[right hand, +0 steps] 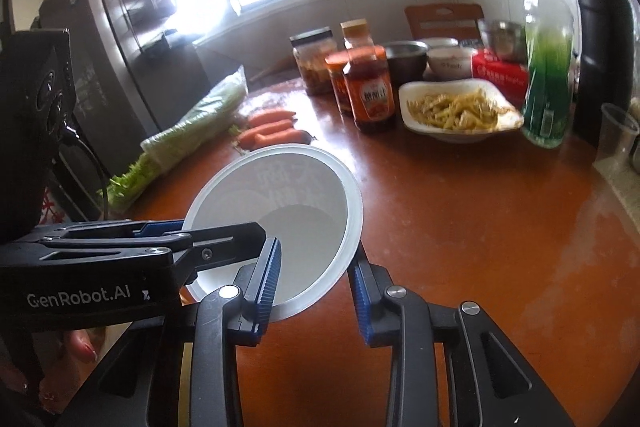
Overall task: Organize plates and bowls
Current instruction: 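Lift the paper bowl with the left gripper and carry it over the steel bowl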
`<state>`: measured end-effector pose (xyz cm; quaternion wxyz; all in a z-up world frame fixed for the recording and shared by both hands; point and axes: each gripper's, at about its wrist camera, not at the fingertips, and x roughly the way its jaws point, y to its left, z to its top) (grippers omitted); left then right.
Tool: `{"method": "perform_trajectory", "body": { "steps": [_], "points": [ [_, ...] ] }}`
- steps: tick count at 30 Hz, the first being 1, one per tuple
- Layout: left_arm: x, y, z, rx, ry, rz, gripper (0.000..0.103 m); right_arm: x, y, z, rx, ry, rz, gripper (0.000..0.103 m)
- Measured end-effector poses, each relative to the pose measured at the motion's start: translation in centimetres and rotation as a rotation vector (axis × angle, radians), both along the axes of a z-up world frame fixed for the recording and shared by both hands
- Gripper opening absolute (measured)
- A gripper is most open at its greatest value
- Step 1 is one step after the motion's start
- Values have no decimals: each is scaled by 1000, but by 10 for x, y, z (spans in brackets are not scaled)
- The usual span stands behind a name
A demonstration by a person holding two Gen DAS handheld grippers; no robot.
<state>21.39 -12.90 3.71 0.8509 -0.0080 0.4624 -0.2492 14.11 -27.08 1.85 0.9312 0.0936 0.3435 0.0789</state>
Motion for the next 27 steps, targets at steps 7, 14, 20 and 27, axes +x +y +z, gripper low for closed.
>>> {"method": "perform_trajectory", "body": {
  "steps": [7, 14, 20, 27],
  "points": [
    [-31, 20, 34, -36, -93, 5, 45, -30, 18, 37, -15, -95, 20, 34],
    [-67, 41, 62, -44, -190, 17, 45, -56, 38, 63, -27, -157, 42, 34],
    [-92, 54, 74, -49, -235, 31, 45, -78, 54, 75, -46, -192, 58, 34],
    [-116, 70, 82, -62, -264, 40, 45, -99, 69, 84, -74, -220, 72, 35]
  ]
}}
